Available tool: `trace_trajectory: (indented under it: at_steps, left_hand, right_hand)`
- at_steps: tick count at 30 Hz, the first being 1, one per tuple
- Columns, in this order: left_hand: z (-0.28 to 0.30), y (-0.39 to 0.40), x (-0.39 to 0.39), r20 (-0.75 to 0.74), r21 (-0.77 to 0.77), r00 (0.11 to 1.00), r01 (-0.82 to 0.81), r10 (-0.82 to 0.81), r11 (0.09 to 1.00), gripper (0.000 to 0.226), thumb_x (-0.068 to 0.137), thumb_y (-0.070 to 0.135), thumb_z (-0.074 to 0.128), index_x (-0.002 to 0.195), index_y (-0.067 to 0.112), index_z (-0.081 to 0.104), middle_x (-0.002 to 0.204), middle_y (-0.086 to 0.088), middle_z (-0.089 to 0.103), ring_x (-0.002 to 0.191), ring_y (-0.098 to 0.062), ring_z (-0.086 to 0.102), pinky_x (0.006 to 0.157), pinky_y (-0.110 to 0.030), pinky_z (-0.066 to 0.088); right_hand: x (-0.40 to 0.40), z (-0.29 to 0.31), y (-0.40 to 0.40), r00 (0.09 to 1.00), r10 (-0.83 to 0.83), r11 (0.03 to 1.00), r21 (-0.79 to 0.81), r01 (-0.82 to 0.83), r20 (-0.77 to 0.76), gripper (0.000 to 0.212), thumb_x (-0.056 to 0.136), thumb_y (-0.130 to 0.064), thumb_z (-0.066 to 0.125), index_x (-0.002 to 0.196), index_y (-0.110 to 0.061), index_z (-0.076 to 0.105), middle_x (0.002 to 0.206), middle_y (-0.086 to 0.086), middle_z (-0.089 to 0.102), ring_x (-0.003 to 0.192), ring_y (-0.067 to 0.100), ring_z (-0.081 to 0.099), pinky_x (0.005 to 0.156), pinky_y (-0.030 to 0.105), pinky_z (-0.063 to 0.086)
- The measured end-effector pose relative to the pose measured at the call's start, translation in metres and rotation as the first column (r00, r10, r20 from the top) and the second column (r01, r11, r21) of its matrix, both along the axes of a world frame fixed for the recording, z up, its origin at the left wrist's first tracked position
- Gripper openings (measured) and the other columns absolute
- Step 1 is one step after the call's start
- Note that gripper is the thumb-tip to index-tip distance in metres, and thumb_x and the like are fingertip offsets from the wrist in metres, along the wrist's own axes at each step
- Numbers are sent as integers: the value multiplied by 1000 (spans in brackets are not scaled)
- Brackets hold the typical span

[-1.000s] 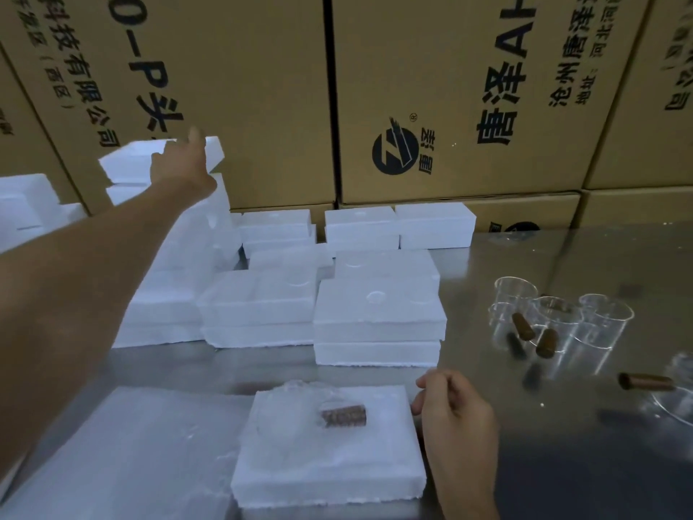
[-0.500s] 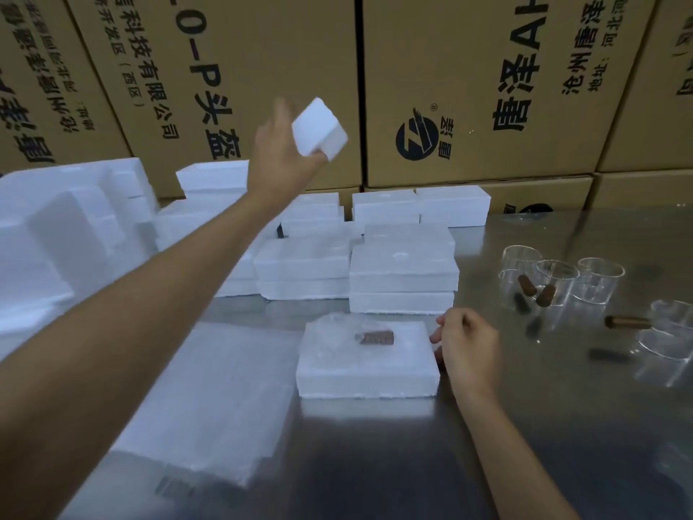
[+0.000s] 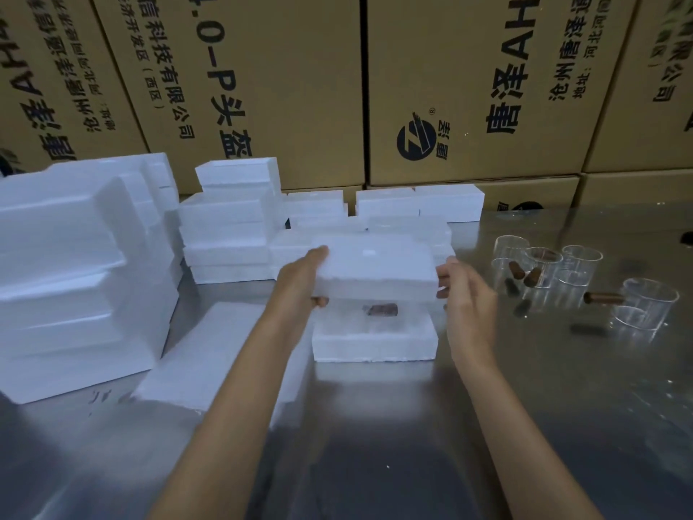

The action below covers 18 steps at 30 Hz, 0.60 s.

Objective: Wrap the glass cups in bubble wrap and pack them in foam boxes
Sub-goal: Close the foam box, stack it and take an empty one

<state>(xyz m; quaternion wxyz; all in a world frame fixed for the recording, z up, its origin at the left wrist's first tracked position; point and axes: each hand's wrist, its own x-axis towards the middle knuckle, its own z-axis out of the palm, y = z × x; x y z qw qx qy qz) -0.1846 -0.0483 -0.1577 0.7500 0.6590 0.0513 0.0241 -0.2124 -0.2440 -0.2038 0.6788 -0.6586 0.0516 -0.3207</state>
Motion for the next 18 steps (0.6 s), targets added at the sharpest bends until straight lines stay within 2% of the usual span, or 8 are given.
trace_trajectory:
  at_steps: [2,3,6,8,11,13,16,18]
  left_hand:
    - [-12,-1,-6,-39,72,996,-81,83,994,27,95,39,59,110,18,67,106,3,66,86,-18,57,64,-28,39]
    - [-19,-2,-8,-38,93,993,-109,113,990,21,94,40,59,102,22,67,102,7,66,87,-15,59,67,-28,41]
    - [-32,-5,-11,-3,142,990,-141,143,980,20,93,43,60,78,30,66,98,11,67,104,-17,61,92,-34,46]
    - [-38,-4,-10,27,196,989,-147,145,970,23,92,44,58,82,28,71,103,8,71,115,-21,58,105,-39,44]
    - [-43,0,-9,32,165,994,-111,107,980,22,94,38,58,97,22,74,103,9,74,108,-17,65,105,-38,46]
    - [-46,1,-8,24,164,996,-88,85,983,20,95,35,59,96,22,73,100,10,75,104,-15,67,100,-34,48]
    - [-49,3,-6,29,225,995,-101,97,969,23,95,40,58,104,25,72,109,11,72,109,-15,65,100,-34,48]
    - [-52,4,-6,24,277,997,-72,68,958,23,96,43,56,104,28,72,109,14,71,108,-11,64,93,-29,48]
  right_hand:
    - [-2,-7,3,999,-11,999,-45,9,-39,30,91,-44,58,71,-23,60,63,-12,58,61,2,51,58,16,40]
    - [-2,-11,3,998,-29,997,-71,25,-64,28,91,-43,62,72,-23,59,64,-13,56,63,4,50,60,19,39]
    - [1,-17,0,985,-104,985,-150,83,-137,24,88,-42,66,76,-22,61,75,-8,61,77,12,56,66,30,40]
    - [1,-17,0,976,-128,978,-186,95,-175,24,86,-41,66,73,-21,60,75,-7,60,86,18,57,68,33,40]
    - [4,-19,0,972,-108,978,-197,66,-209,25,86,-36,65,71,-17,58,82,-7,58,92,22,54,72,34,39]
    - [6,-22,0,966,-70,986,-164,30,-249,25,86,-37,65,72,-17,57,87,-7,57,88,19,53,73,33,39]
    - [7,-27,-1,956,-4,994,-103,-28,-293,25,86,-36,64,73,-17,53,84,-5,54,75,14,50,66,30,38]
    - [8,-30,-2,947,46,996,-54,-66,-317,24,87,-36,63,75,-18,53,81,-7,54,77,13,51,66,28,39]
